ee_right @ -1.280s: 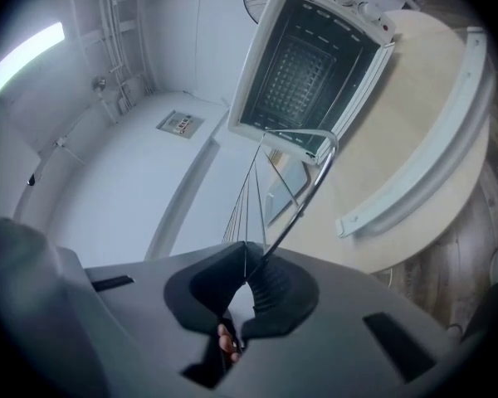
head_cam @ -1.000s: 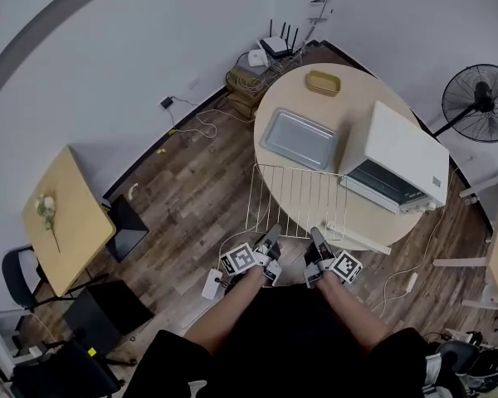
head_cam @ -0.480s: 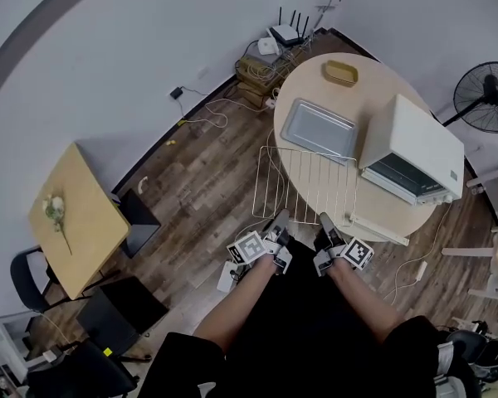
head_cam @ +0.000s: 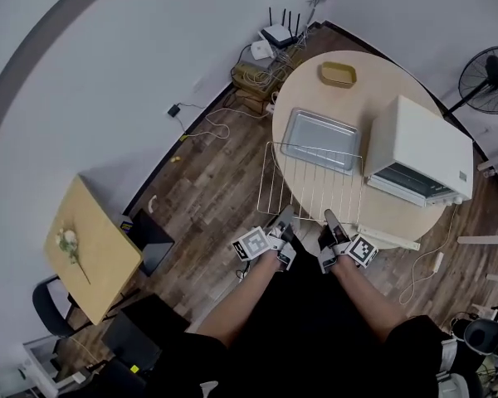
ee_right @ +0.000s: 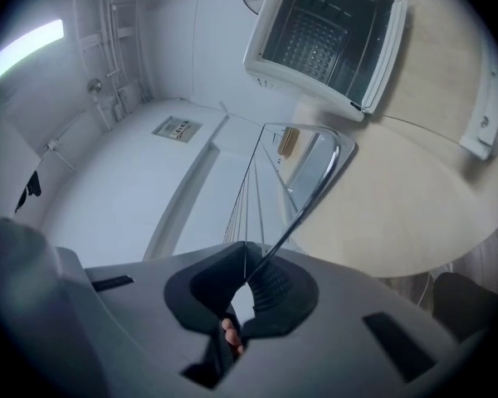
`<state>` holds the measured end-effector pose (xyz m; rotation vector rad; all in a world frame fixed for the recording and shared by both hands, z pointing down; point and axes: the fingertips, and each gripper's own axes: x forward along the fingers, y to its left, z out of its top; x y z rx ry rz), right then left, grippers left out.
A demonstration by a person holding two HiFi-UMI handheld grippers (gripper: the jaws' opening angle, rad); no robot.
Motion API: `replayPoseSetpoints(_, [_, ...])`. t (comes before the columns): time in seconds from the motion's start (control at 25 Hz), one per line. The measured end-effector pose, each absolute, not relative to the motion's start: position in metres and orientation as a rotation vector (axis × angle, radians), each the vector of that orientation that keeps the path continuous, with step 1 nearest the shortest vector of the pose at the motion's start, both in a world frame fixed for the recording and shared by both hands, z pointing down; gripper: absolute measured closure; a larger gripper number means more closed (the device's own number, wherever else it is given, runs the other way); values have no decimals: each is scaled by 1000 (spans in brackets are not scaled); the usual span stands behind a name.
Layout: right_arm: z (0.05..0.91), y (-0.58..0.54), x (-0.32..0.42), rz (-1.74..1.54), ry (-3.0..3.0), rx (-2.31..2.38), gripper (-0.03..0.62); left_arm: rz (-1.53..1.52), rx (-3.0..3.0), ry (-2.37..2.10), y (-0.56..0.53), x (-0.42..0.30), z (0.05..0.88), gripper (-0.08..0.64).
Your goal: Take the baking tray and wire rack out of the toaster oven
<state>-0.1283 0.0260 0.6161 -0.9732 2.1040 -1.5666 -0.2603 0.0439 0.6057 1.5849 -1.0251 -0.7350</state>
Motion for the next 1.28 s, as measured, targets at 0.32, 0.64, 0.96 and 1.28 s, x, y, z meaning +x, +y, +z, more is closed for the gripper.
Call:
replayPoseSetpoints(0.32, [631, -41, -126, -1612, 1969, -1024, 589, -615, 1598, -986, -36, -259, 613, 540])
replayPoseSetpoints(0.64, [657, -93, -120, -1692, 1876, -1075, 588, -470, 1624, -963, -101, -251, 638, 540])
replayPoseSetpoints(0.96, [689, -129, -110, -1736, 1847, -1122, 586, -395, 1619, -941, -143, -240, 669, 539])
replayPoseSetpoints(1.28, [717, -163, -113, -1786, 1818, -1146, 586, -356, 1547, -938, -174, -242, 704, 538])
